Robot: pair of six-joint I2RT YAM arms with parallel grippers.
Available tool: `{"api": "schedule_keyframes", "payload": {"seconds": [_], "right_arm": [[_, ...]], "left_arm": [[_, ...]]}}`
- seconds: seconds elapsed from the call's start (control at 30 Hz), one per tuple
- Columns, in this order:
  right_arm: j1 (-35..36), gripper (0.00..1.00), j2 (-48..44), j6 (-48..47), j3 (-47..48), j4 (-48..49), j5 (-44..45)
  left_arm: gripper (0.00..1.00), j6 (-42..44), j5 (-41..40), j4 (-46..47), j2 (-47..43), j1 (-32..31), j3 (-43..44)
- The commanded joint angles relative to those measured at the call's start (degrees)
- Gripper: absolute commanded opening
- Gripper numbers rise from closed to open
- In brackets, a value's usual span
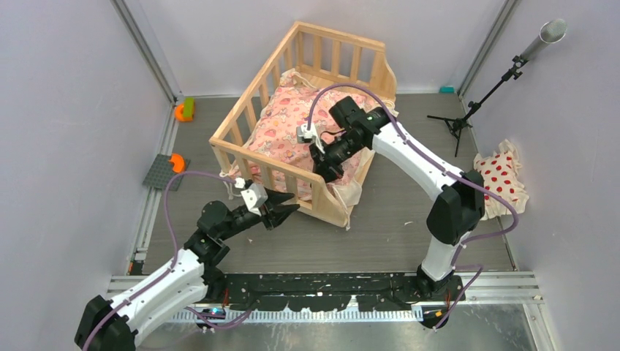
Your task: Set up the pet bed
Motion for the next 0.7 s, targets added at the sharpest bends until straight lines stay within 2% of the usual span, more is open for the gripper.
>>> {"api": "schedule_keyframes", "payload": {"seconds": [0.0, 0.3, 0.47, 0.6, 0.67], "right_arm": [[2.67, 0.02, 1.7, 0.76, 2.89, 1.98, -0.41], [3.37, 0.02, 4.46, -6.89, 6.14, -6.24, -4.73], [3.53, 0.02, 9.52, -18.17, 13.07, -20.03, -7.03], [3.7, 0.02, 14.79, -30.49, 19.85, -35.18, -7.32], [3.74, 0.02, 16.92, -31.89, 22.1, -38.17, -7.4]], "left_arm": [[0.38, 0.55, -6.58, 6.35, 0.49, -0.29, 1.75], [0.35, 1.29, -8.21, 9.54, 2.29, -0.28, 0.79], [0.35, 3.72, -5.38, 11.11, 4.45, -0.49, 1.15], [0.42, 4.74, -5.56, 11.15, 5.12, -0.62, 1.42], [0.45, 4.53, -5.69, 11.11, 5.43, -0.74, 1.45]]}}
